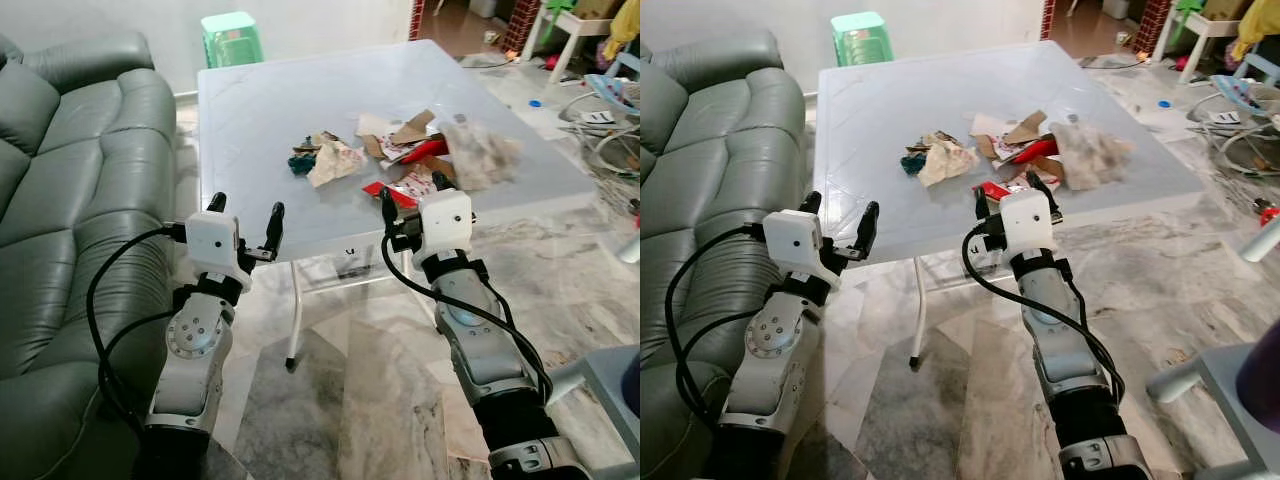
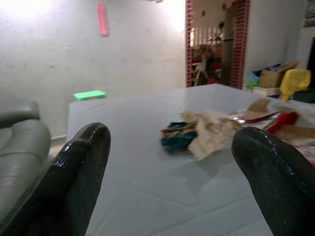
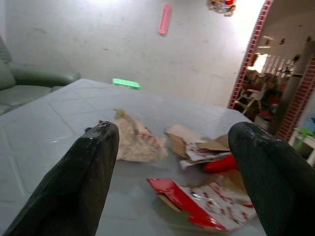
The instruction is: Picking trash to rubbish bin
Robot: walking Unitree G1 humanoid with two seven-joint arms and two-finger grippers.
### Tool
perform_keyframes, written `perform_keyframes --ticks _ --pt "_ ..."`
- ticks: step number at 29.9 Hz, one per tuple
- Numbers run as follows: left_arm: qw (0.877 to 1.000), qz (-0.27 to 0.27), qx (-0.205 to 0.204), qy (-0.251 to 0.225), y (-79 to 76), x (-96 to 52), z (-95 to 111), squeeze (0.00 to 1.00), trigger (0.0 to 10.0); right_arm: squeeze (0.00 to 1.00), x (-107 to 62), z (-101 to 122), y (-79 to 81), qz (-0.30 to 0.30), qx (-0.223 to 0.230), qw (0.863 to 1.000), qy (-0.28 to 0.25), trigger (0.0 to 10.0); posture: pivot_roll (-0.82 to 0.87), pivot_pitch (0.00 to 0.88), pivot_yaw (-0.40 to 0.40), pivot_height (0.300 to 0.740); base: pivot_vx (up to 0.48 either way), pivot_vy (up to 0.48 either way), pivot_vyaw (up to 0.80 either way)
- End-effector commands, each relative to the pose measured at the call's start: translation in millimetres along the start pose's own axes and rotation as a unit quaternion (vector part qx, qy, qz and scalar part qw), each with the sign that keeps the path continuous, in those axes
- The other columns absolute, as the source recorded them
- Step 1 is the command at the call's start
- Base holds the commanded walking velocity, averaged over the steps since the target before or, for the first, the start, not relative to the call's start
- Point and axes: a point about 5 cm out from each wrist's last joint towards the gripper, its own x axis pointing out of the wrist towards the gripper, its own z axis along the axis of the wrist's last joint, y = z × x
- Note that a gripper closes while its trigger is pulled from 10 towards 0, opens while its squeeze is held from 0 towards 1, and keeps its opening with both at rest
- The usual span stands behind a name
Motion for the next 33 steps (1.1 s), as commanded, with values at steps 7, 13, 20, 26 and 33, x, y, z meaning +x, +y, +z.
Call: perform_keyframes --ticks 7,13,20,26,33 --pt "1.000 0.001 0.000 0.007 1.6 -3.4 -1 0.00 10.0 0.00 -5.3 -4 -7.2 -0.013 -0.017 1.000 0.016 10.0 -0.01 0.043 0.027 0.740 0.295 0.000 0.00" --pt "1.000 0.001 0.002 0.012 2.2 -4.1 -2 0.00 10.0 0.00 -8.6 -11 -6.7 0.002 -0.015 0.999 0.039 10.0 0.00 0.047 0.031 0.740 0.181 0.000 0.00" --pt "1.000 0.001 0.005 0.020 4.4 -6.7 -2 0.00 10.0 0.00 -28.4 -27 -8.3 0.029 -0.039 0.995 0.084 10.0 0.00 0.052 0.037 0.740 0.000 0.000 0.00" --pt "0.999 -0.006 0.009 0.032 7.4 -11.8 -5 0.00 10.0 0.00 -49.6 -46 -14.6 0.031 -0.066 0.989 0.130 10.0 0.01 0.061 0.059 0.740 0.000 0.000 0.00" --pt "0.999 -0.031 0.008 0.034 2.4 -18.4 -4 0.00 10.0 0.00 -48.9 -50 -13.7 0.030 -0.112 0.985 0.124 10.0 0.03 0.072 0.078 0.740 0.000 0.000 0.00"
